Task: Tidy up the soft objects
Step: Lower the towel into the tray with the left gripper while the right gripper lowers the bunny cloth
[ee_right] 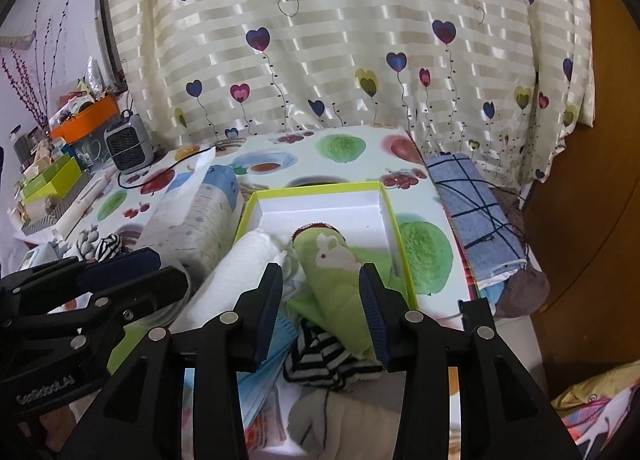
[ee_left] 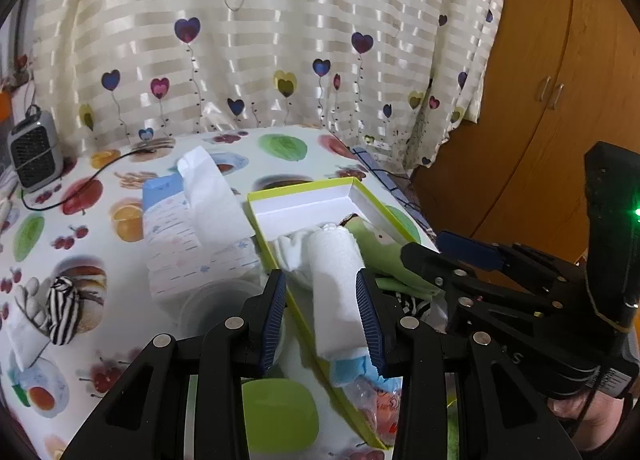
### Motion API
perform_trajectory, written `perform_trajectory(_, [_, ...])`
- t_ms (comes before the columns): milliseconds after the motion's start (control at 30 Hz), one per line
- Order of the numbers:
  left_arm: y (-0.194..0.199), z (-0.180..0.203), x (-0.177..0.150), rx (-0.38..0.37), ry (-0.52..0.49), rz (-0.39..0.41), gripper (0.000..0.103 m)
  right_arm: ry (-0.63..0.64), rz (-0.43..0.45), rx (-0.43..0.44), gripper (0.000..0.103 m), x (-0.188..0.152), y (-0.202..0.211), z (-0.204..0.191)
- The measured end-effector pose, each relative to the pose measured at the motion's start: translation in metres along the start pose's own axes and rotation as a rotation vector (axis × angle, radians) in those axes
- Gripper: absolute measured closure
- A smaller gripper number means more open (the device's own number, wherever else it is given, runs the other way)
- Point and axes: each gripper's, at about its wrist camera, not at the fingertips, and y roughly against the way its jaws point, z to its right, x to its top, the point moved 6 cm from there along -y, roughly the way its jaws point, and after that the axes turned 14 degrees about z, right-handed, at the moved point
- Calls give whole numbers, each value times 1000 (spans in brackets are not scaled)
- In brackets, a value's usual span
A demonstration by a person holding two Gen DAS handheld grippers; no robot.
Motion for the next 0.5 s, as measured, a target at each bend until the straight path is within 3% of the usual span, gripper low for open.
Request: perform_trajectory(500, [40,-9,-7,-4,-8,34,68,33,24,-11,61,-4,43,-23])
